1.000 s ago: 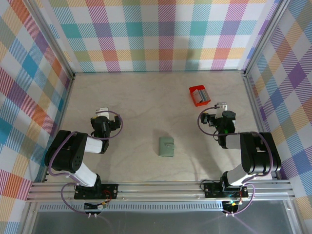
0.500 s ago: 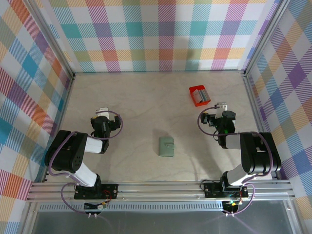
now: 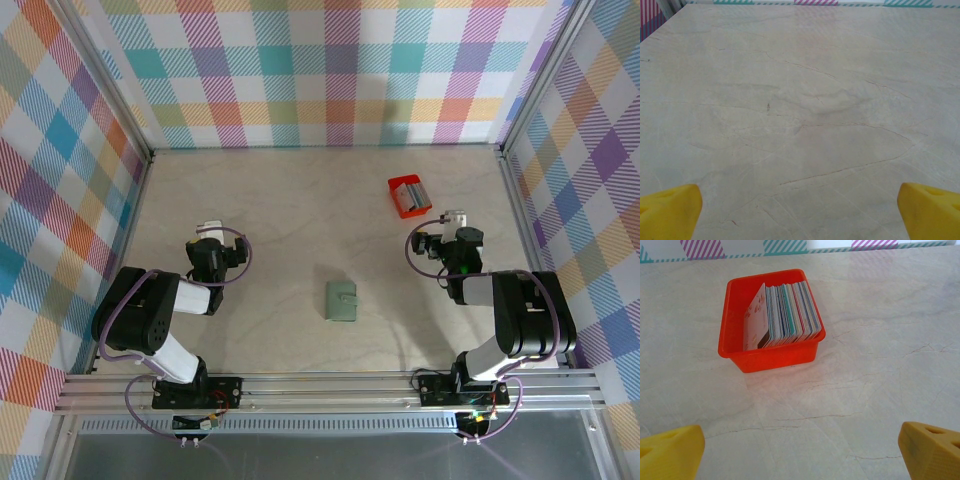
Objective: Put the credit cards into the card holder
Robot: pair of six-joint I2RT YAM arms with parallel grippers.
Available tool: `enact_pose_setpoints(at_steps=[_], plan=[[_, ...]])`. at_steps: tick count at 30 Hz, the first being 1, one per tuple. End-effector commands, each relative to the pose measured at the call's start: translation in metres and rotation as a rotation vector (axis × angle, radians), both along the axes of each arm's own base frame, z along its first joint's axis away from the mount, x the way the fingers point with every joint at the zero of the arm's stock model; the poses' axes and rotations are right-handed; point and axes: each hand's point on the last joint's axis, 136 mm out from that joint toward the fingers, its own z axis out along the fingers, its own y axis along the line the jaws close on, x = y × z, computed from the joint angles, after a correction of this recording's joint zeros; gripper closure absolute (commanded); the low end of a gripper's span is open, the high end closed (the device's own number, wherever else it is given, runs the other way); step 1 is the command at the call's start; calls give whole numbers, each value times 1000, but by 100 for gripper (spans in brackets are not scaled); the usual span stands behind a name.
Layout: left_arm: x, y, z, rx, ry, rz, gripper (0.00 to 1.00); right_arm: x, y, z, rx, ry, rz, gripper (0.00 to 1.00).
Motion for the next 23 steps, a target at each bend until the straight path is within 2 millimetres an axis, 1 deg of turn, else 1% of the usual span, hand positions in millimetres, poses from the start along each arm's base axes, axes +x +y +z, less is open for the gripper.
enact_pose_setpoints(at_steps=[1, 23], plan=[[7, 4, 14, 1, -51, 7, 0, 4, 2, 7, 13, -34, 12, 1], [7, 4, 14, 1, -52, 8, 0, 5, 1, 8, 18, -33, 12, 1]])
